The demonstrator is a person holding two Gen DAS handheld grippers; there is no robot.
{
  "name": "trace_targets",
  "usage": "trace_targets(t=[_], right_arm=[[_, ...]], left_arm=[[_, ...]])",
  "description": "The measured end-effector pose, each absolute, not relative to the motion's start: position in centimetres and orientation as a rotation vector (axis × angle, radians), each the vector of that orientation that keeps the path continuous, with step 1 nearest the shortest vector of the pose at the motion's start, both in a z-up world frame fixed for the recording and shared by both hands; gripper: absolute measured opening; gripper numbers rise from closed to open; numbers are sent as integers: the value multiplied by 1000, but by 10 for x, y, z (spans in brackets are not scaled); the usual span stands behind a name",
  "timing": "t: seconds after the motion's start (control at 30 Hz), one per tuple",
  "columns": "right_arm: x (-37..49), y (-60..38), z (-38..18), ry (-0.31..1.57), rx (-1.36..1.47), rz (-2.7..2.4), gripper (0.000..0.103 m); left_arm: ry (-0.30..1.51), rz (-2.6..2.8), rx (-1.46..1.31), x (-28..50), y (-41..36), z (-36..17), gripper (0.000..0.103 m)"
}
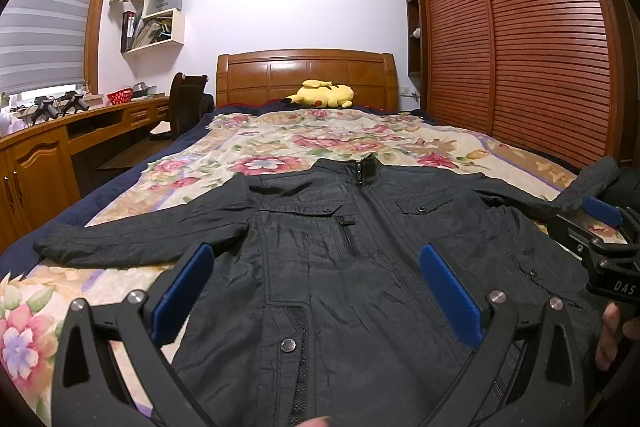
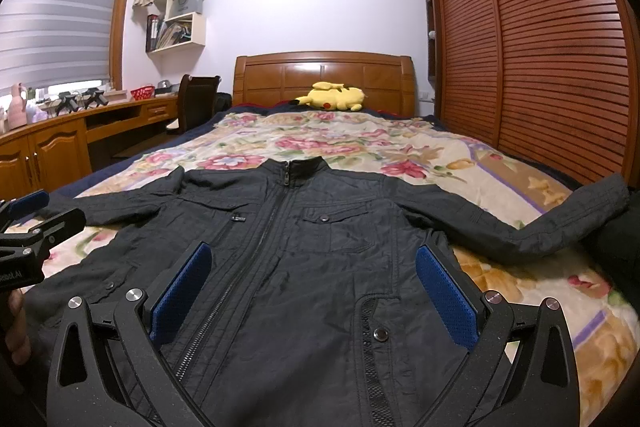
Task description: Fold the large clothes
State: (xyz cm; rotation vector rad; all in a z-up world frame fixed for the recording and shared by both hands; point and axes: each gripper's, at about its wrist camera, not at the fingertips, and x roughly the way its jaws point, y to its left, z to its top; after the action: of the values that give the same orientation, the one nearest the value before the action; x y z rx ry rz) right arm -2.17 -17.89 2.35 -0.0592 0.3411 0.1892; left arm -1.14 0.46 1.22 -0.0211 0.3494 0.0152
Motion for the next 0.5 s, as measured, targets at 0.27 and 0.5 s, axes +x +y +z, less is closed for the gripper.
trace_targets(t=[0.27,0.5], right_arm=[[-20,-181,22,342,-58,190,103],[-20,-181,22,343,-56,190,103]], left_arm=[[348,15,-21,-12,5,12,103],[347,15,-22,-12,5,11,103]])
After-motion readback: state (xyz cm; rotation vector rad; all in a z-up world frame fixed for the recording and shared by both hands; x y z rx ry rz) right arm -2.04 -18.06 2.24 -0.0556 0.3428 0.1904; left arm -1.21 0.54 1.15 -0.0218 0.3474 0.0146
